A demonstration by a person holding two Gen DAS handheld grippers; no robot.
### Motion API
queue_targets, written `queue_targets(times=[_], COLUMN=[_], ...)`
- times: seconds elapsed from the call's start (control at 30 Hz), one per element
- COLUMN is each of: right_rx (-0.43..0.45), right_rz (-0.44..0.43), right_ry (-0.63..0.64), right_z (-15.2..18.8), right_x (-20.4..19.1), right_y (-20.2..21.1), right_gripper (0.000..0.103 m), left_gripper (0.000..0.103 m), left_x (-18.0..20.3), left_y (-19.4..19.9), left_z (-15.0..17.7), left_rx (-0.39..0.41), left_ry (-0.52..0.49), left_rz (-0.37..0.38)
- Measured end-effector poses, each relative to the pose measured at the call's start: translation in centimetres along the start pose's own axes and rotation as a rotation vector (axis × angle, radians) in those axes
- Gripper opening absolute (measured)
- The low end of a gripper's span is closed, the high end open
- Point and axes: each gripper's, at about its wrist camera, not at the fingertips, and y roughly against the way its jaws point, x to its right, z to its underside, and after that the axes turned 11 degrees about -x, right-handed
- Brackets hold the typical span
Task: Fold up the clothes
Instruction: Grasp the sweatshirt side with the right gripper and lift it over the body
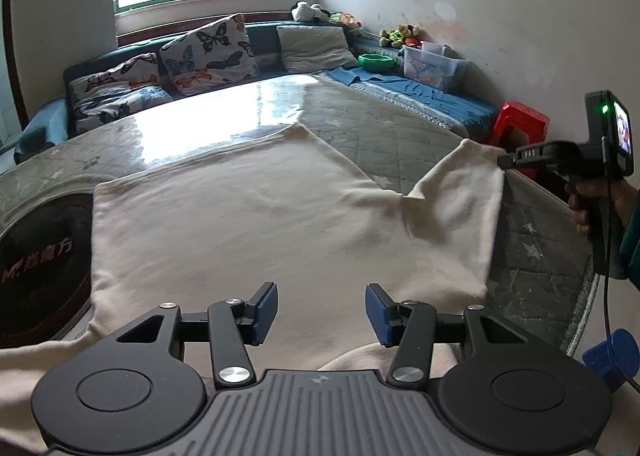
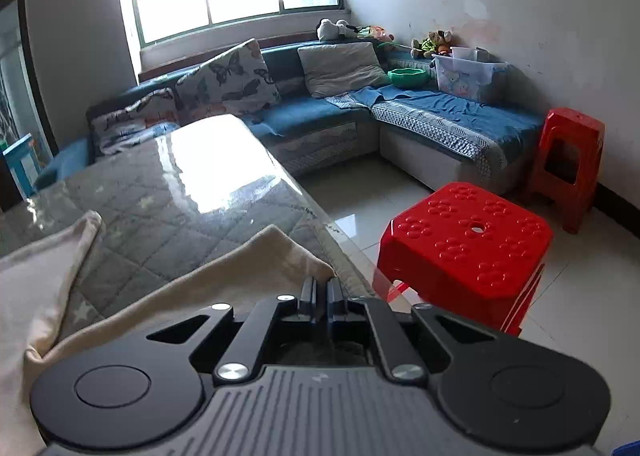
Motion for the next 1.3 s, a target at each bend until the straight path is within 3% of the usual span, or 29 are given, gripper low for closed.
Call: queue_targets(times=[0.23,0.53,0.73,0.9,1.1,1.3], right_rx=[0.081,0.078,0.136,0.196,0.251,0.233], right_rz=[-0.031,-0.037,-0.078,-0.148,-0.279,-0.423], right_ry=[0.004,-0.010,0.044,0.139,0.321,0.523], right_z=[-0.2,0.0,-1.2,-2.3,-2.7,-1.5], right_x=[1.5,1.9,0.2,-2.9,-9.4,-17.7], right_y=[3.4,4.0,6.8,10.6,15.0,17.0], right_gripper=[0.004,0.004,0.004,0.003,0.003,0.003], left_gripper=[0.052,0.052,0.052,0.054,0.054,0.054], left_x=[2.3,5.4,4.6,2.0,-2.5,-6.1], left_y=[-1.1,-3.2,-2.6,-0.6,1.6,3.2], left_z=[-0.8,-0.4,-0.5,-0.1,2.0,4.7], left_rx=[-0.003,-0.018,0.001,0.044,0.073,0.081], left_ry=[-0.057,-0.144,-0.114,-0.051,0.053,0.143], left_rz=[0.047,0.066,0.071,0.055,-0.003,-0.055])
